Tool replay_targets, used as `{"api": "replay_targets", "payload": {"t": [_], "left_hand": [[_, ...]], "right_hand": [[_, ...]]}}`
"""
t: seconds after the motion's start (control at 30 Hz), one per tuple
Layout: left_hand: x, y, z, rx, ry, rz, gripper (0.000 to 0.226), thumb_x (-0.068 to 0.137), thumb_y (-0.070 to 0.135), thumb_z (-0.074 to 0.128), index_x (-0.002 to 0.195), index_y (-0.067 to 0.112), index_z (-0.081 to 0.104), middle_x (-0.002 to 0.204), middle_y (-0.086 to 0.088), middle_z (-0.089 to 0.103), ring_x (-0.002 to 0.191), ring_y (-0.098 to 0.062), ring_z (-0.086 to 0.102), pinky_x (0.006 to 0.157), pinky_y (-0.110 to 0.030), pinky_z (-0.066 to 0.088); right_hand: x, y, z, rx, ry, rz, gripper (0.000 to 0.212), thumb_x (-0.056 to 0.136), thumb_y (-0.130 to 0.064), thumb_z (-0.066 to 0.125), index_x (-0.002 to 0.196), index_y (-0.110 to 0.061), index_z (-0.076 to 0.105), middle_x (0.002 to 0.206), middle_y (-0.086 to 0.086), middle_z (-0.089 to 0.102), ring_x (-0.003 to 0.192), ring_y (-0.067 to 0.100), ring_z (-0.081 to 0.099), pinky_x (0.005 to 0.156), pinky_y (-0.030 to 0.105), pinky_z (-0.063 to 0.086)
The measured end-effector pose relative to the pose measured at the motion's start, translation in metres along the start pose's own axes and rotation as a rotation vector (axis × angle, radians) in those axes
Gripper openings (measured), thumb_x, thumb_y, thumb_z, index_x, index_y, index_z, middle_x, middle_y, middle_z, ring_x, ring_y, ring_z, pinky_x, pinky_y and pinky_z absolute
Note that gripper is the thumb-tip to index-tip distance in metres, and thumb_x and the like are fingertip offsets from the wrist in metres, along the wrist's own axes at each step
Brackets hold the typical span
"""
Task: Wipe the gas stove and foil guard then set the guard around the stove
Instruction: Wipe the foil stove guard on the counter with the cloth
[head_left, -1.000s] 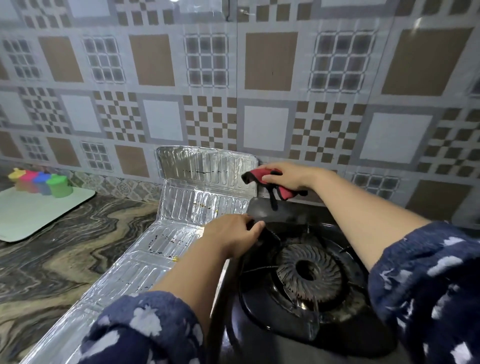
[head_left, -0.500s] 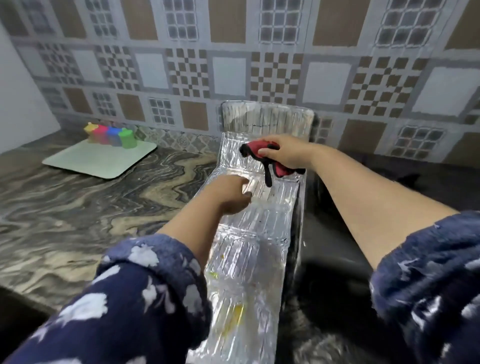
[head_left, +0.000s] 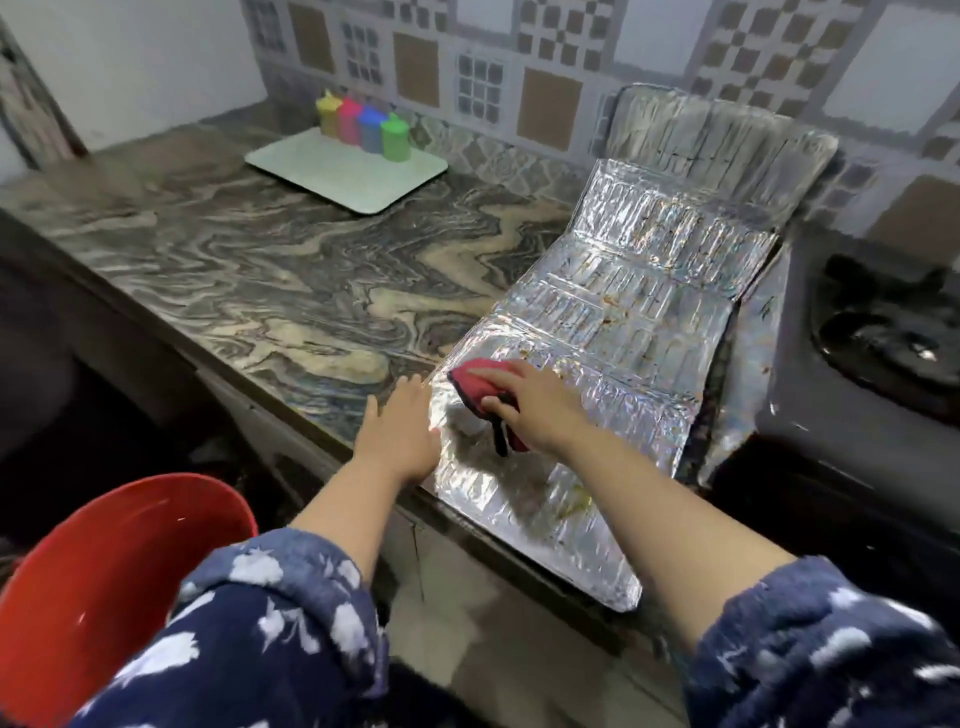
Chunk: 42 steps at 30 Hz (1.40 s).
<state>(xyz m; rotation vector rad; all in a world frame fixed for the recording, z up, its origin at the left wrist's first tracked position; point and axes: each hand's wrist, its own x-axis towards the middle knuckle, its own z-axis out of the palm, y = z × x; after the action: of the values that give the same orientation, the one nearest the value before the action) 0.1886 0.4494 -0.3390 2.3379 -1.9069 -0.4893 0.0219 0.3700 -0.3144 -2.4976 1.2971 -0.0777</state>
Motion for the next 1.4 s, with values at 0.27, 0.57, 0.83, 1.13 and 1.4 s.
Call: {"api": "replay_targets", "payload": {"t": [0.27,0.57,0.83,1.13,1.4], "left_hand": [[-0.028,-0.039,0.039,0.142,0.021,-0.061,0.086,0.088,0.056,0.032,0.151,0.01,-0.004,0.16,-0.003,-0.013,0.146,-0.015,-0.013,0.114,-0.057,-0.007],[-0.031,-0.04,0.053,0.217,0.075,-0.058,0.086,0.088,0.06,0.021,0.15,0.008,-0.008,0.159,-0.006,-0.018,0.145,-0.017,-0.017,0.112,-0.06,-0.013],[-0.032,-0.039,0.052,0.256,0.052,-0.062,0.083,0.09,0.062,0.013,0.149,0.01,-0.012,0.157,-0.005,-0.023,0.145,-0.017,-0.02,0.112,-0.059,-0.015],[-0.017,-0.021,0.038,0.264,0.005,-0.094,0.093,0.083,0.06,0.029,0.15,0.007,-0.006,0.158,-0.008,-0.019,0.145,-0.02,-0.019,0.111,-0.062,-0.013],[0.009,-0.002,0.039,0.182,-0.031,0.036,0.094,0.087,0.059,0.033,0.149,0.006,-0.014,0.158,-0.008,-0.02,0.145,-0.019,-0.019,0.114,-0.053,-0.012]], "right_hand": [[-0.014,-0.028,0.067,-0.159,0.004,-0.211,0.045,0.093,-0.053,0.034,0.138,-0.045,0.036,0.158,-0.009,0.012,0.143,0.028,0.013,0.113,0.055,0.007],[0.009,-0.017,0.081,-0.169,0.027,-0.3,0.043,0.095,-0.051,0.027,0.138,-0.053,0.028,0.155,-0.015,0.02,0.144,0.019,0.016,0.112,0.051,0.008],[0.061,0.013,0.076,-0.156,0.087,-0.065,0.047,0.096,-0.053,0.017,0.143,-0.048,0.021,0.158,-0.01,0.015,0.146,0.022,-0.007,0.108,0.055,-0.018],[0.071,0.043,0.049,-0.062,0.264,0.098,0.04,0.099,-0.034,0.03,0.136,-0.035,0.044,0.143,-0.006,0.044,0.115,0.028,0.033,0.089,0.041,0.024],[-0.009,0.013,0.074,-0.083,0.113,-0.179,0.042,0.097,-0.042,0.031,0.139,-0.039,0.039,0.149,-0.012,0.036,0.121,0.027,0.035,0.095,0.043,0.025]]}}
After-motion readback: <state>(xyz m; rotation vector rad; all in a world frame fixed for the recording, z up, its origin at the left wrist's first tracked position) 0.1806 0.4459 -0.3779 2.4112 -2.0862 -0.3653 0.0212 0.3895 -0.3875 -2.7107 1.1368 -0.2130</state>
